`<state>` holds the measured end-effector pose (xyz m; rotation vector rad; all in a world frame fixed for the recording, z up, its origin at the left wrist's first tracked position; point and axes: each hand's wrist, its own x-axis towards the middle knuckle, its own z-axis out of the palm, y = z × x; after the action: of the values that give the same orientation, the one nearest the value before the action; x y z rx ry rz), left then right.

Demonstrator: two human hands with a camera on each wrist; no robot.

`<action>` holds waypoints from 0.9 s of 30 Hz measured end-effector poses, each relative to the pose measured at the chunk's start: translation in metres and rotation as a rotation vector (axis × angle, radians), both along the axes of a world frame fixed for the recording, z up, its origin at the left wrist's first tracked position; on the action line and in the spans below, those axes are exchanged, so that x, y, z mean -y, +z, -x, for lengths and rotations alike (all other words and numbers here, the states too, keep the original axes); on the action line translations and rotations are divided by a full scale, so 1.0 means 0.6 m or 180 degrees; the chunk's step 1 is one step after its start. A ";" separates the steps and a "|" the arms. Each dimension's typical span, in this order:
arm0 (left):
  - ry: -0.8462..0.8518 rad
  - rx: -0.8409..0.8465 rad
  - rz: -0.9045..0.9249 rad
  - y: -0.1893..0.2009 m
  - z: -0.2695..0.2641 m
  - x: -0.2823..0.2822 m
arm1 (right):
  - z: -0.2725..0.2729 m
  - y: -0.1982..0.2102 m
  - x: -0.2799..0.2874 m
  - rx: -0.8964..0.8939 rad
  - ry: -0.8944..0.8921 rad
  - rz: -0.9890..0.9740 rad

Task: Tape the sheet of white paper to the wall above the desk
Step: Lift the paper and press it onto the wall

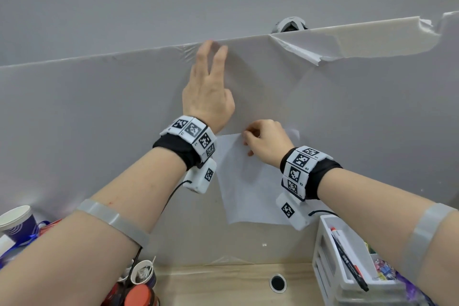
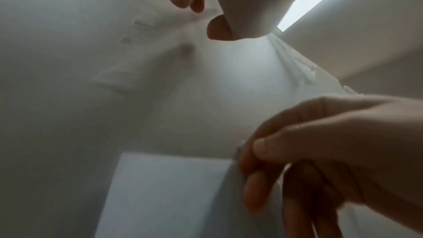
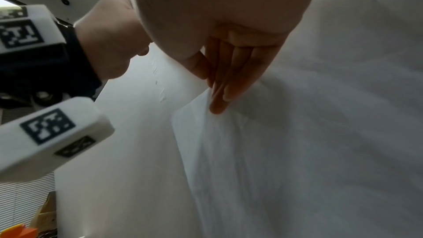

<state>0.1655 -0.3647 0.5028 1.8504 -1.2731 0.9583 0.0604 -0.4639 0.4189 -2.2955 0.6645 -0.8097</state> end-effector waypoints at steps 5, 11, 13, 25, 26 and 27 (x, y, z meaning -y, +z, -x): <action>0.0039 -0.0255 -0.0103 0.034 0.005 0.008 | 0.002 -0.003 0.007 0.0092 -0.0021 -0.0023; 0.0049 -0.0192 -0.0041 0.042 0.007 0.009 | 0.005 -0.001 0.015 0.0110 -0.0047 -0.0051; 0.0029 -0.0130 -0.0056 0.040 0.002 0.008 | 0.007 -0.001 0.021 0.0172 -0.0162 -0.0076; -0.0055 -0.0140 -0.0068 0.040 0.002 0.001 | -0.012 0.000 0.004 0.0126 0.0036 -0.0237; -0.0048 -0.0133 -0.0084 0.041 0.002 0.000 | -0.015 0.002 0.004 0.0166 0.0036 -0.0260; -0.0038 -0.0126 -0.0103 0.041 0.002 -0.002 | -0.018 0.006 0.006 0.0229 0.0011 -0.0272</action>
<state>0.1646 -0.3634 0.5274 1.8754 -1.2815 0.8955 0.0712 -0.4672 0.4223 -2.1799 0.6503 -0.8421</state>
